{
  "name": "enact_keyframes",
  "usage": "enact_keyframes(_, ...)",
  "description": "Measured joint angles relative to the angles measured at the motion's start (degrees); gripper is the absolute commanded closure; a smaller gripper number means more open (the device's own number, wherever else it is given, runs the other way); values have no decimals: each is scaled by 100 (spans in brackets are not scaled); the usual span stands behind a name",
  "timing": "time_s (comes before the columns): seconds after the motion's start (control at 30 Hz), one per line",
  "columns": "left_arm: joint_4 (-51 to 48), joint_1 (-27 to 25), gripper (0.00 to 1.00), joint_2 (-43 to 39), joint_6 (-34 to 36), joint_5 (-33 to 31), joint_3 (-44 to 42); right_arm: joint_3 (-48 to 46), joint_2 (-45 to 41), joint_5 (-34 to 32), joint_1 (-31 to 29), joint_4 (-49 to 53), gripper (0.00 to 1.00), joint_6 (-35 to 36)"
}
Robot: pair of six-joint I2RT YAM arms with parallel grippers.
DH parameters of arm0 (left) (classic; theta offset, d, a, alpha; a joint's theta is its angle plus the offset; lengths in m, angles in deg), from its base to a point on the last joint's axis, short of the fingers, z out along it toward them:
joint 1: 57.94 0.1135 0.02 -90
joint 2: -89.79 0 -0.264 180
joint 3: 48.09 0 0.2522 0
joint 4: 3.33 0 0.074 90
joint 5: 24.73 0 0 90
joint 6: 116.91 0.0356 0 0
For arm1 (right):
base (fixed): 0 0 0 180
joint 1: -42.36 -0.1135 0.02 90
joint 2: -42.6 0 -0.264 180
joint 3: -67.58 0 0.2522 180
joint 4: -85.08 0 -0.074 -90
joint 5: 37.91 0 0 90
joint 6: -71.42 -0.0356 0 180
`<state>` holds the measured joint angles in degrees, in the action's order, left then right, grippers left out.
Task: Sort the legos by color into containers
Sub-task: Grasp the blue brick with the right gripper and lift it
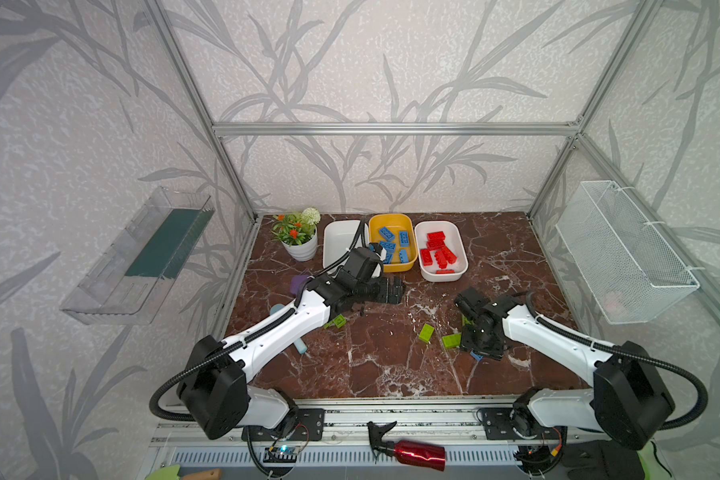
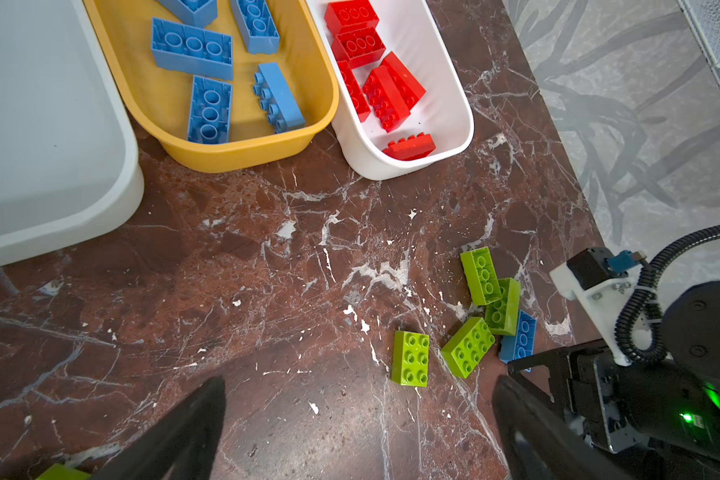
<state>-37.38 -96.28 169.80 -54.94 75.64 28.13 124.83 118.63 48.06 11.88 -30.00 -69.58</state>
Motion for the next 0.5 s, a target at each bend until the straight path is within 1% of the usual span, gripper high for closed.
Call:
enact_keyframes(0.27,-13,-2,1,0,13,-22,39,-374,39,170,627,-503,41,52)
enact_keyframes(0.5,-109,-2,1,0,101,-26,131,-452,317,267,855,-907,55,267)
